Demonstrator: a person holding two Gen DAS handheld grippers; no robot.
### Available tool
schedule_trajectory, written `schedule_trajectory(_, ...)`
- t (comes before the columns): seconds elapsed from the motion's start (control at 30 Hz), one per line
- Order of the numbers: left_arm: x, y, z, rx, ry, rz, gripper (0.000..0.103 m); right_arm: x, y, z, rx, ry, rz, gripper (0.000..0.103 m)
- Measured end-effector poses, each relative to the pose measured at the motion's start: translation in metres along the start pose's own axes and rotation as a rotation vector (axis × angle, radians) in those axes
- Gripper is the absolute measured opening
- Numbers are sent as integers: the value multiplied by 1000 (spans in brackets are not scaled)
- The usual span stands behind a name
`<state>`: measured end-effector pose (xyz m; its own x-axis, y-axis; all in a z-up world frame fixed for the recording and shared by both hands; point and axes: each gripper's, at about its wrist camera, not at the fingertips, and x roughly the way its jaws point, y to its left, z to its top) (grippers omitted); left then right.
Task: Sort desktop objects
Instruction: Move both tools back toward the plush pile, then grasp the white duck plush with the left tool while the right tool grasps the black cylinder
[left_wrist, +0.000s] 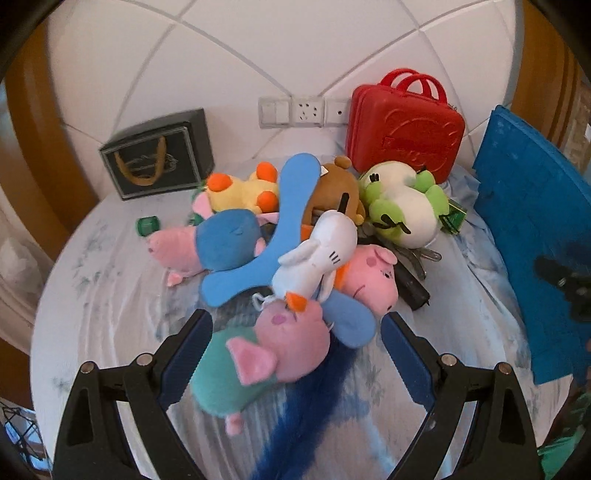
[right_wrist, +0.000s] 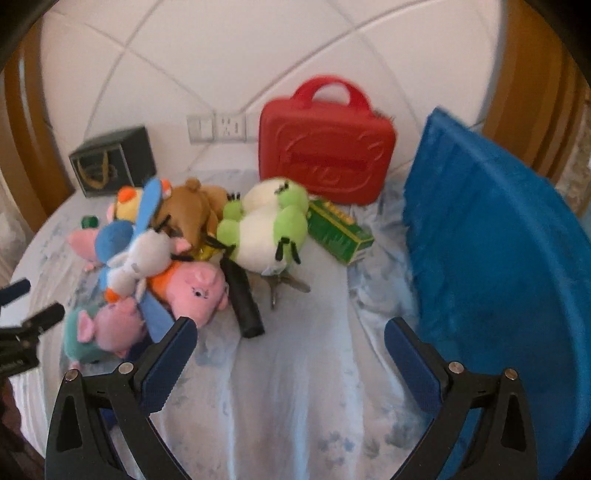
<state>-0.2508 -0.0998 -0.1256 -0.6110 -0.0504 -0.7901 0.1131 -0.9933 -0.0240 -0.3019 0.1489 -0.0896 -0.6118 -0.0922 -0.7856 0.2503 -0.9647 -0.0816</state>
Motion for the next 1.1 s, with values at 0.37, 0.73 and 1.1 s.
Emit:
schedule_trajectory(0.37,103,-8,46,69,132,6,83,135,17,10,-31,219,20,103)
schedule_trajectory(0.73,151,-26,43,160,216,-101,67,216,50,7,-109,323,73,78)
schedule_trajectory(1.1,171,-41,45,163,241,-34,63,242,63,1,-123,366,142,39)
